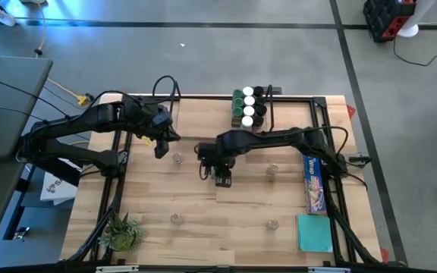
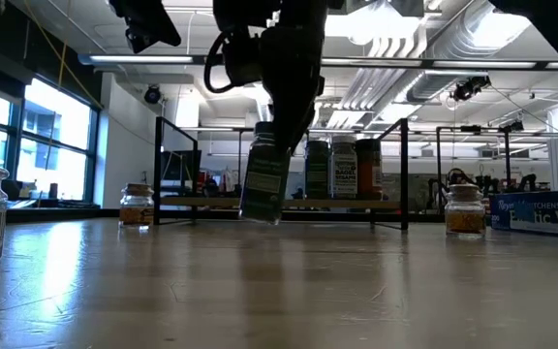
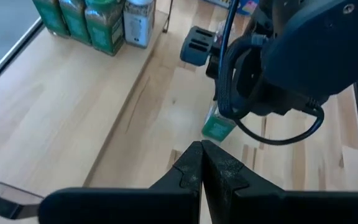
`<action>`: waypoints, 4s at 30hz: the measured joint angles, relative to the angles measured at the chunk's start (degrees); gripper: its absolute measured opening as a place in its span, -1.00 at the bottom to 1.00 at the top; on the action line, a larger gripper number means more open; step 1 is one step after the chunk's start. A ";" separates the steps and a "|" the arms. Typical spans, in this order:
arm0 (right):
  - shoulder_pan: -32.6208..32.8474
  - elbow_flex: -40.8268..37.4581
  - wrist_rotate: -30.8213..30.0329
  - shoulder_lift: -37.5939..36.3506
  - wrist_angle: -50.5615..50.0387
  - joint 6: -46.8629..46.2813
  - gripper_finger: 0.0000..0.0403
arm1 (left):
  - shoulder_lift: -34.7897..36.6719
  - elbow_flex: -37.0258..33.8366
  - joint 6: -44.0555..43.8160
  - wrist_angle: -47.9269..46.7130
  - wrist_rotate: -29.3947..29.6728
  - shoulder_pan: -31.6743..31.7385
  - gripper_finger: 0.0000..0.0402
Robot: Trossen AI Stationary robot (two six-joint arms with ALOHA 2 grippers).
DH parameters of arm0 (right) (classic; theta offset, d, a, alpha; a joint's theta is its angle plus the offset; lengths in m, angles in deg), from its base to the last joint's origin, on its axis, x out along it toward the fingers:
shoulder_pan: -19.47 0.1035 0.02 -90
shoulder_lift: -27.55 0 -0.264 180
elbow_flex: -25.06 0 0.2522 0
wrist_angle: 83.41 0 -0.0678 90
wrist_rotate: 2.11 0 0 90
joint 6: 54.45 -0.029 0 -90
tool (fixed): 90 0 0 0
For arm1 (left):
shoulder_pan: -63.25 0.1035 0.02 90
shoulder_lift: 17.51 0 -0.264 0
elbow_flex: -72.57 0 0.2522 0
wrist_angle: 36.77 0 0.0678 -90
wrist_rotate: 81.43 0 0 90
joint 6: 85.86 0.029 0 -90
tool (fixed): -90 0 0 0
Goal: Shelf spices
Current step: Put the green seasoning bottle on the shelf aligned with the other green seasoning bottles
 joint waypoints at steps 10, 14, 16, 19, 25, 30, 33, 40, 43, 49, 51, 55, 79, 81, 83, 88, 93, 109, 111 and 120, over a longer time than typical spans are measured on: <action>-0.72 0.01 0.06 0.05 -1.53 -1.11 0.08 | 0.00 0.00 0.27 -2.85 0.00 0.00 -0.99; -0.83 0.01 0.14 0.05 -1.67 -0.61 0.10 | 0.02 0.00 0.86 -2.81 -0.73 -0.02 -0.96; -0.83 0.01 0.40 0.05 -2.16 -0.61 0.10 | 0.03 0.00 0.94 -2.88 -0.76 -0.04 -0.93; -0.83 0.01 0.40 -0.90 -3.43 -0.62 0.11 | 0.42 0.00 2.16 -2.90 -0.81 -0.04 -0.85; -0.37 0.12 -3.88 -7.71 -7.06 -2.32 0.11 | 0.90 -0.11 5.40 -2.51 -1.69 -0.01 -0.61; 1.30 0.06 -9.22 -15.32 -13.79 -9.50 0.11 | 0.83 -5.00 8.58 4.84 -9.52 -0.04 -0.35; 3.54 0.08 -16.14 -20.30 -18.68 -16.70 0.11 | 0.61 -10.00 11.43 14.52 -13.23 -0.55 -0.19; 9.00 -0.10 -26.48 -31.41 -21.35 -36.64 0.12 | -6.54 -16.84 12.45 42.65 -16.38 -3.73 0.16; 10.93 -0.17 -29.06 -34.40 -21.24 -41.28 0.12 | -13.99 -15.75 11.94 49.21 -17.15 -4.47 0.24; 12.84 -0.21 -31.47 -39.12 -21.33 -46.48 0.12 | -26.45 -9.70 15.54 50.26 -20.05 -4.79 0.39; 13.14 -0.21 -31.61 -39.57 -21.28 -46.96 0.12 | -29.16 -8.57 17.45 50.23 -19.93 -4.76 0.44; 13.22 -0.21 -31.48 -40.16 -21.30 -47.14 0.12 | -32.89 -7.61 21.21 50.22 -19.84 -4.77 0.53; 13.22 -0.21 -29.52 -39.86 -21.30 -45.61 0.12 | -38.74 -7.61 21.09 48.20 -6.19 -9.42 0.32; 13.22 -0.21 -29.52 -39.86 -21.30 -45.65 0.12 | -38.87 -7.61 21.09 47.98 -6.16 -9.42 0.20; 13.22 -0.21 -29.54 -39.86 -21.30 -45.74 0.12 | -38.88 -7.61 21.04 48.25 -6.12 -9.42 0.08; 13.22 -0.21 -29.60 -39.84 -21.28 -45.79 0.12 | -37.53 -6.28 16.56 45.86 -6.31 -9.33 -0.07; 13.22 -0.21 -31.01 -39.83 -21.26 -45.77 0.12 | -34.41 -1.57 16.39 41.34 -1.84 -8.15 -0.15; 13.20 -0.21 -33.49 -39.81 -21.30 -45.16 0.12 | -38.22 3.27 21.24 40.79 -2.70 7.02 -0.77; 13.20 -0.21 -33.48 -39.81 -21.29 -45.19 0.11 | -37.60 3.28 21.34 39.35 -3.00 7.19 -0.78; 13.20 -0.21 -34.60 -39.81 -21.28 -45.81 0.11 | -37.06 3.32 24.51 39.48 -9.10 1.70 -0.61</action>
